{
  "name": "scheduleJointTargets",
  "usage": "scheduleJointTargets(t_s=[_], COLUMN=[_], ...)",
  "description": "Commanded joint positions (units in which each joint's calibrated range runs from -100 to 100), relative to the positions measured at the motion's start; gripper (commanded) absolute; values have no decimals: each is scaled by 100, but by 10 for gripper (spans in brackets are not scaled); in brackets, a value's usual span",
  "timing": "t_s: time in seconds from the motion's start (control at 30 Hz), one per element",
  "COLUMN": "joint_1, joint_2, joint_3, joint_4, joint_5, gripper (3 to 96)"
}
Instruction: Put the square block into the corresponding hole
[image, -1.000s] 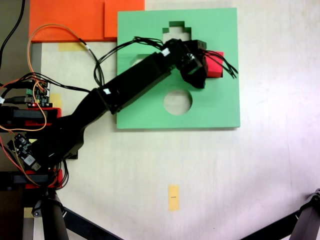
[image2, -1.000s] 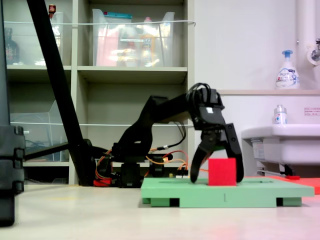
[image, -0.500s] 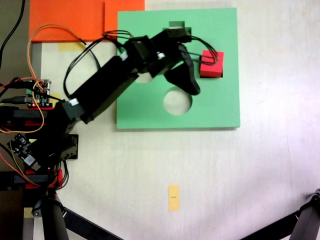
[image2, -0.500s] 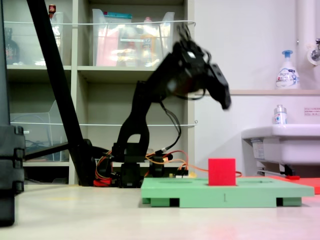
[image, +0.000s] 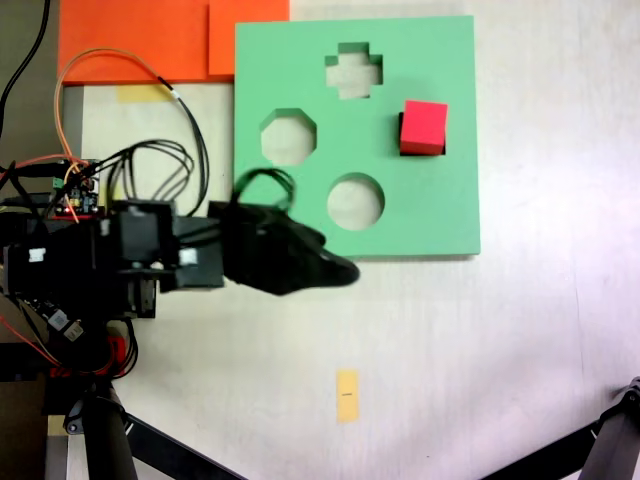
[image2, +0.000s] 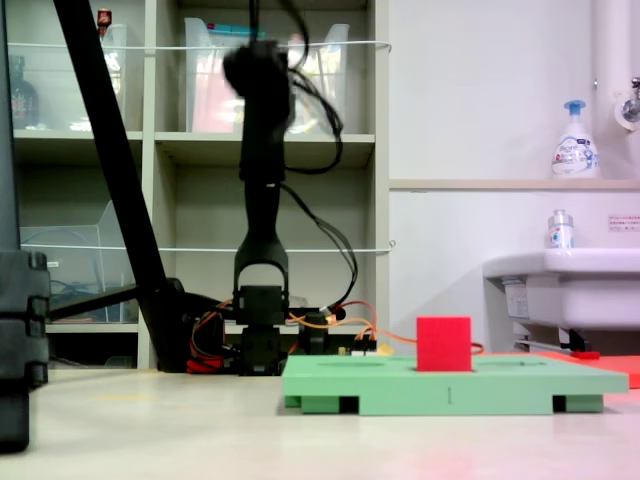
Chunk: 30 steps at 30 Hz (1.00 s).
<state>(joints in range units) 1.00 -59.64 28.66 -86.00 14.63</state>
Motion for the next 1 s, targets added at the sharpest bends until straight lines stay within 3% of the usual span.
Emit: scheduleJointTargets(t_s=[0.03,0.17,0.33,0.4,0.8,1.0], joint_1=[-29,-15,-54,-39,-15,-20], joint_2=[-2332,-3128,-4036,-4036,-4036,-4036], joint_3=[-3694,-6446,-10922,-12039,-12866,-12866], joint_4=[4214,5100,8807,9385,8692,8711], joint_5=[-151,-283,-796,-904,-1026,-1026], gripper=[592,591,589,580,493,493])
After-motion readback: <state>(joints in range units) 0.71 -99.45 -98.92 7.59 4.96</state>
